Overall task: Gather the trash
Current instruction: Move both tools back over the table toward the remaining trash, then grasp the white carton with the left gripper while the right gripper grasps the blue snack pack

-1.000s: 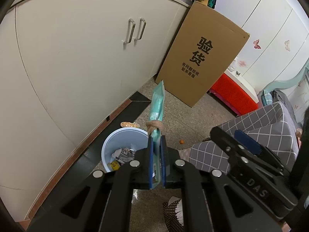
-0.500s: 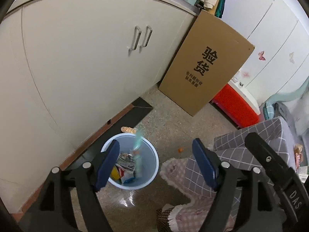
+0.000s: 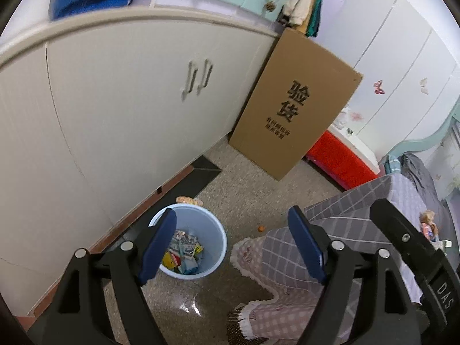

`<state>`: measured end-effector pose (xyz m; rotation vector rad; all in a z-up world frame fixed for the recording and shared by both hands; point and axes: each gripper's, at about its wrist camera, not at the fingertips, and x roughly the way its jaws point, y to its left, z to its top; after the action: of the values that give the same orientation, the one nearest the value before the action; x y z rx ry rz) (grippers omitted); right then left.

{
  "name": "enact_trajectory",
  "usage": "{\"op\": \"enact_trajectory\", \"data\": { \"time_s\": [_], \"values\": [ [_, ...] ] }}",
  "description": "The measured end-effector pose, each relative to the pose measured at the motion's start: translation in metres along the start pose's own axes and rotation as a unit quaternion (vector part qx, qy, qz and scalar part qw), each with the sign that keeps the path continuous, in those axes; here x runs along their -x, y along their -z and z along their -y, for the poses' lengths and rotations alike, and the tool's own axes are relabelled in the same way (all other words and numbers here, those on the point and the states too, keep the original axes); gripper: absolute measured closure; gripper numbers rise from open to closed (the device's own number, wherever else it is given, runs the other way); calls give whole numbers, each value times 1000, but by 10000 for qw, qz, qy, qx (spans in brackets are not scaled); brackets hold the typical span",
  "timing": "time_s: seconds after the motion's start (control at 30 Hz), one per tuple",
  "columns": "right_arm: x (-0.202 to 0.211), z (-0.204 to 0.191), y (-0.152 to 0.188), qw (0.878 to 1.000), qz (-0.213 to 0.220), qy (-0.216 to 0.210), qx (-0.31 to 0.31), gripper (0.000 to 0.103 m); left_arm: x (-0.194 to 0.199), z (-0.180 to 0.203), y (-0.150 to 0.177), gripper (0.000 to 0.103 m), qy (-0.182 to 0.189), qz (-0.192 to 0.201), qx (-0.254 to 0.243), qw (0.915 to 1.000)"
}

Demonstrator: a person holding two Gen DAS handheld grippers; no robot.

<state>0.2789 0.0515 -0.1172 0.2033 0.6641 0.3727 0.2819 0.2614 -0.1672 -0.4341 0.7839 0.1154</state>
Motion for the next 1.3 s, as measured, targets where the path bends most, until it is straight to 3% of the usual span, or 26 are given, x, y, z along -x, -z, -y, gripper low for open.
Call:
{"op": "enact_trajectory", "data": {
  "time_s": [0.3,0.6,0.9,1.07,1.3],
  "values": [
    [77,60,-15,9976,524,282,-352,28,46,91,13,22,387,280,-704,9964],
    [162,154,-12,9890,1047,736,-739,24,65,211,52,19,791,233,-1607,9835],
    [220,260,6,9727,1286,1358,-1374,23,53,327,104,19,1084,-45,-2470,9629],
    [235,301,15,9662,1268,1510,-1659,23,43,381,135,19,904,32,-3147,9449],
    [232,332,21,9655,1010,1503,-1873,23,19,414,149,19,662,-57,-3547,9326]
  ]
}}
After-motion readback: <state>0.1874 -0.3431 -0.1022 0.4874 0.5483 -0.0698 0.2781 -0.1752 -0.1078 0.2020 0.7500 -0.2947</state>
